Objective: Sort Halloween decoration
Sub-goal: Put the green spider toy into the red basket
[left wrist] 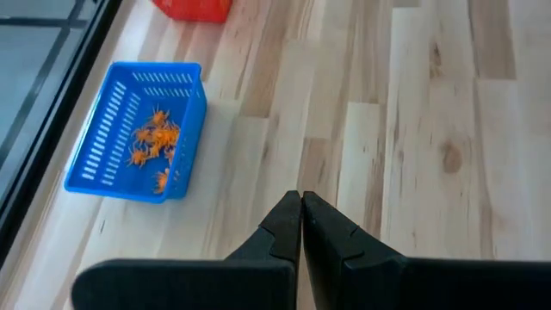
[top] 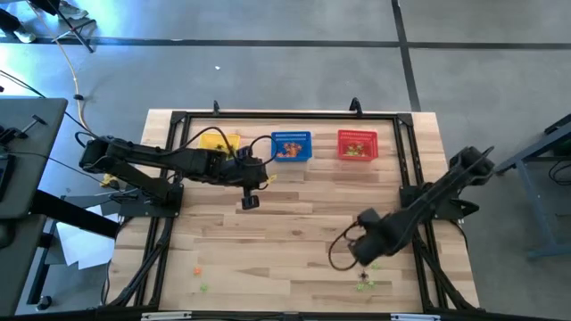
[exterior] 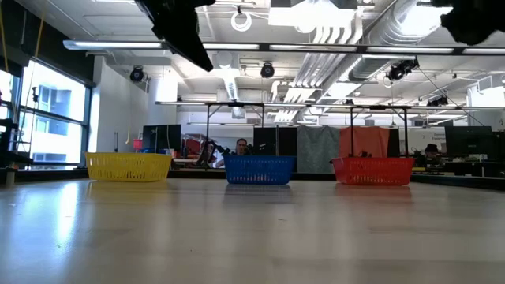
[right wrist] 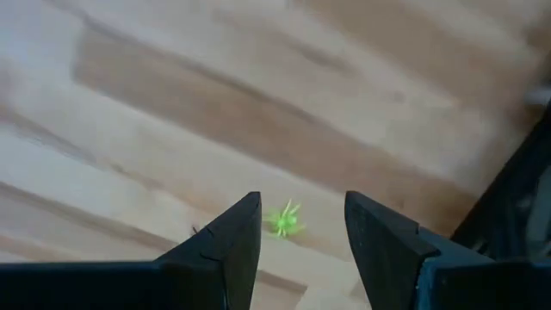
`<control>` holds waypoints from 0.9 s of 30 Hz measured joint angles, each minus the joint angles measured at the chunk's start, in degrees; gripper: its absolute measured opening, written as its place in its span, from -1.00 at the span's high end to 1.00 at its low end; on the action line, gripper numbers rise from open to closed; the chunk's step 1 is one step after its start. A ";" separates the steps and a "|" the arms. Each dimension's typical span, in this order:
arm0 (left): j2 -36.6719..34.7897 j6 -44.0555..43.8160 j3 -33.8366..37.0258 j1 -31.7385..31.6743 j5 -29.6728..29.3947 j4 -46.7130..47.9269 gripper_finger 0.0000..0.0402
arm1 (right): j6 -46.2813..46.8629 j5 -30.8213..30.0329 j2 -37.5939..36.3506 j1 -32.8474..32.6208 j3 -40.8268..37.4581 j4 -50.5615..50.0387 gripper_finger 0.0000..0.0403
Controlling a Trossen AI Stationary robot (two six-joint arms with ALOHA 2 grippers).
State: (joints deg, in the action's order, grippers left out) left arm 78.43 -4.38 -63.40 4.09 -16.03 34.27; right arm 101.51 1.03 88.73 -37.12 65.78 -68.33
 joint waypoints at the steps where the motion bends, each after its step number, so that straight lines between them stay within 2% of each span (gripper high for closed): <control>1: 0.00 0.12 0.00 0.13 0.00 -0.43 1.00 | 0.23 1.06 1.34 -0.62 0.00 1.00 0.18; 7: 0.00 1.03 -0.02 1.22 0.89 -0.99 1.00 | 0.20 8.03 8.47 -2.35 -0.02 8.15 0.18; 12: 0.00 1.05 -0.02 2.84 0.91 -0.96 1.00 | 0.26 9.12 11.07 -3.62 -0.02 13.48 0.18; 20: 0.00 0.12 -0.02 5.21 0.90 -1.07 1.00 | 1.56 11.81 11.45 -5.34 -0.02 8.35 0.18; 27: 0.00 -0.08 -0.02 7.11 0.87 -1.23 1.00 | 3.07 9.43 11.45 -6.59 -0.08 9.43 0.18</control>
State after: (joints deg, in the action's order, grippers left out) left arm 78.43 -4.46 -63.42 11.20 -15.16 33.04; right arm 104.58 10.46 100.18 -43.70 65.70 -58.90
